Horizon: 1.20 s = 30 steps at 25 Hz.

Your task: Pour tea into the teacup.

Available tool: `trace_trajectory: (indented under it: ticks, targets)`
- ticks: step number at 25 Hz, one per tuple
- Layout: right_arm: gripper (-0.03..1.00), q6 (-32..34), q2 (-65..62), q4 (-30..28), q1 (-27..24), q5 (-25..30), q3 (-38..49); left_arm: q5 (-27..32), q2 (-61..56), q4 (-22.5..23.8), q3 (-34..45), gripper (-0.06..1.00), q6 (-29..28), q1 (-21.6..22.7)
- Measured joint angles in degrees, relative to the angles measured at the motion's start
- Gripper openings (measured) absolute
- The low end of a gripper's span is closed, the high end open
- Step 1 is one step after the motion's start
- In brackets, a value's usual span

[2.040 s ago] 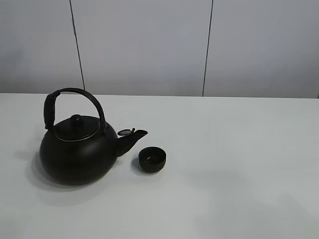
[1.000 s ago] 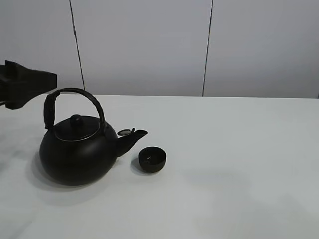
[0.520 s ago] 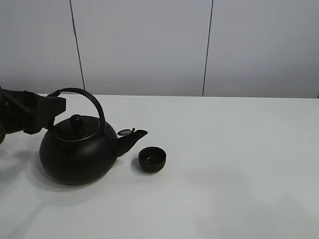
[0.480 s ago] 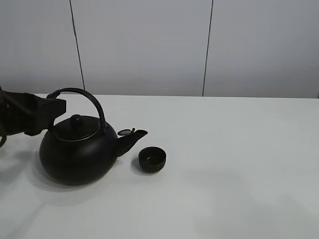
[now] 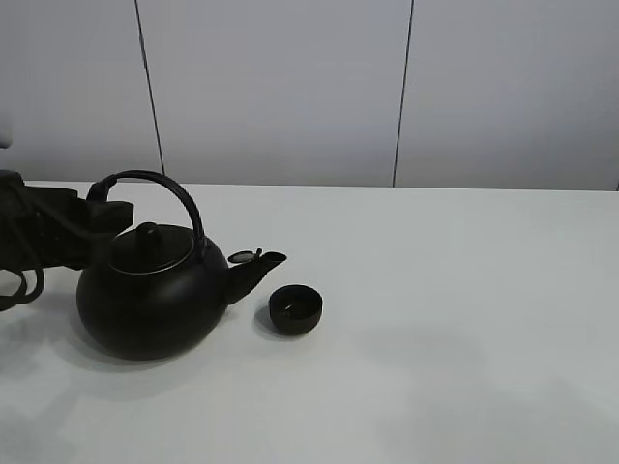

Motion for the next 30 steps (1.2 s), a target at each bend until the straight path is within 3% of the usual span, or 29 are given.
trace_trajectory:
  ticks: [8,14,22,30]
  targets:
    - [0.49,0.0,0.0,0.0,0.0,0.0,0.0,-0.04,0.17,0.66,0.0,0.12,4.11,-0.18]
    - [0.49,0.0,0.0,0.0,0.0,0.0,0.0,0.44,-0.37,0.78,0.0,0.12,5.23,-0.18]
    - [0.49,0.0,0.0,0.0,0.0,-0.06,0.0,9.76,-12.07,0.79,0.83,0.12,6.26,-0.18]
    - [0.49,0.0,0.0,0.0,0.0,-0.06,0.0,16.1,-25.27,1.08,1.02,0.12,1.67,-0.18]
